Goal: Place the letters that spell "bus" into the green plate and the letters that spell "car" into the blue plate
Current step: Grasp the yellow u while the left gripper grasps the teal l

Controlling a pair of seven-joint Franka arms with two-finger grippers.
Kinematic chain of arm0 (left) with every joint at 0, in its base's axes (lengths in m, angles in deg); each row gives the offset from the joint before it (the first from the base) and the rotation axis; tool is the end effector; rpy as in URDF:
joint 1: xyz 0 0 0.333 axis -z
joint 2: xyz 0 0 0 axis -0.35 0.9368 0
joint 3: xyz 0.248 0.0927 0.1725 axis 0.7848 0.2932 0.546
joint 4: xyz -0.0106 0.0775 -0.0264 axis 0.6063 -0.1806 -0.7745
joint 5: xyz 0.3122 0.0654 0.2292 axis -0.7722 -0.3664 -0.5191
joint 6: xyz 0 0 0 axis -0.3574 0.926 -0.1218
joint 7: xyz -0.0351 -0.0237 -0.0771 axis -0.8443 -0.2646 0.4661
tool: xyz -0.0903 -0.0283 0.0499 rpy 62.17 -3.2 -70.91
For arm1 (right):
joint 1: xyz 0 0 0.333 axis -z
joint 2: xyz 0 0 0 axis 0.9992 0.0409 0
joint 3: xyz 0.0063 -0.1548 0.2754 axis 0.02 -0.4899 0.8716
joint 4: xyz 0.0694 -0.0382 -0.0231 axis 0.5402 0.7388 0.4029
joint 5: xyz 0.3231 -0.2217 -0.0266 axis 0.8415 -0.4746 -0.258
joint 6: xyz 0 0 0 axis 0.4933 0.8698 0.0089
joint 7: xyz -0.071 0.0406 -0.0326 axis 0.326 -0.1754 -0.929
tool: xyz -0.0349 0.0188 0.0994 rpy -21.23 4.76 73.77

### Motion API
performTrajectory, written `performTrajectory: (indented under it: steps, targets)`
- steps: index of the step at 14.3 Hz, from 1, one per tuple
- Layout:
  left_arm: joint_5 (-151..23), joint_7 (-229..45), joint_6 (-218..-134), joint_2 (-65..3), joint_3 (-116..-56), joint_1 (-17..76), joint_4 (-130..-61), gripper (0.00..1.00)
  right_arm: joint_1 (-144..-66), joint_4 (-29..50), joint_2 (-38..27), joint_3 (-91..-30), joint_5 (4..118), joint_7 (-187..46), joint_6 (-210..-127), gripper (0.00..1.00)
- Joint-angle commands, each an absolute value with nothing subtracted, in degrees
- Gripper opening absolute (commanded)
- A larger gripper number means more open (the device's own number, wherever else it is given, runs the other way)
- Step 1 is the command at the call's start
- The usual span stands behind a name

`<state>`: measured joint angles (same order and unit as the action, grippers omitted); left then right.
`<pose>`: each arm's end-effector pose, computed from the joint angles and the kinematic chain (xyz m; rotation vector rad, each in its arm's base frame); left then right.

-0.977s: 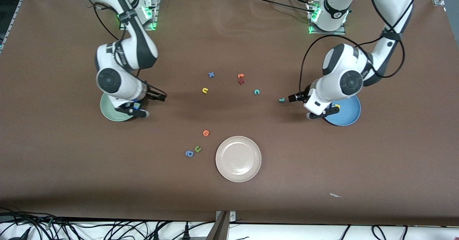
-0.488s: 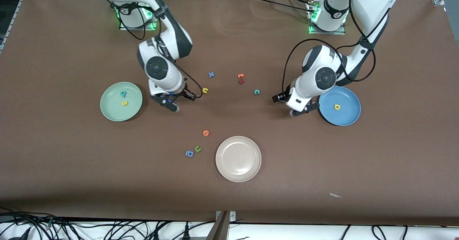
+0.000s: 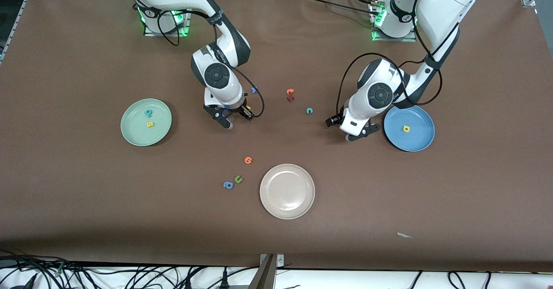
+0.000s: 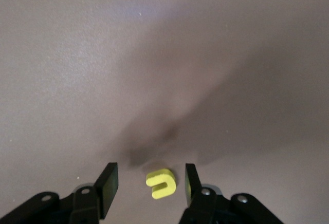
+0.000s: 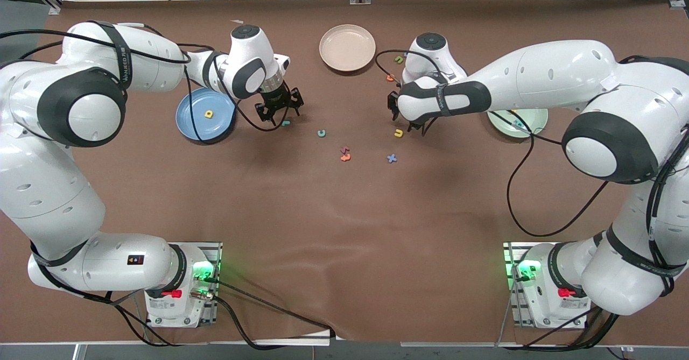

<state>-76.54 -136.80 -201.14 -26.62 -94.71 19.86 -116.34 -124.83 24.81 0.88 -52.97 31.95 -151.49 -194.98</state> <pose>0.5054 -0.2566 0.1795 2.9666 0.6389 -0.3173 0.4706 0.3861 0.1943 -2.8966 1.1375 0.1649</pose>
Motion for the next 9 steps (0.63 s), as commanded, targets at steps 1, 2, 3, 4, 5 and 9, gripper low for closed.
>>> performTrajectory:
  steps: [1,2,3,4,5,9]
  targets:
    - [-78.62,-138.44,-201.57,-25.97,-94.48,20.66,-115.53,0.78,-126.94,24.17,2.28,-53.14,32.73,-153.99,-197.54,0.6]
    - [-80.79,-138.43,-201.57,-25.62,-94.48,20.57,-115.44,0.77,-127.12,24.25,2.37,-53.14,32.64,-153.99,-197.73,0.6]
    - [-83.86,-138.43,-201.57,-25.27,-94.56,20.49,-115.44,0.76,-127.29,24.34,2.37,-53.14,32.64,-153.81,-197.64,0.6]
    - [-86.41,-138.52,-201.48,-25.18,-94.57,20.49,-115.62,0.76,-127.3,24.69,2.37,-53.14,32.56,-153.55,-197.55,0.6]
    - [-87.4,-138.52,-201.48,-24.92,-94.57,20.49,-115.71,0.76,-127.3,24.87,2.54,-53.23,32.55,-153.37,-197.46,0.59]
    - [-87.58,-138.52,-201.13,-24.57,-94.74,20.66,-115.79,0.76,-127.3,26.1,2.54,-53.23,32.47,-153.28,-197.2,0.54]
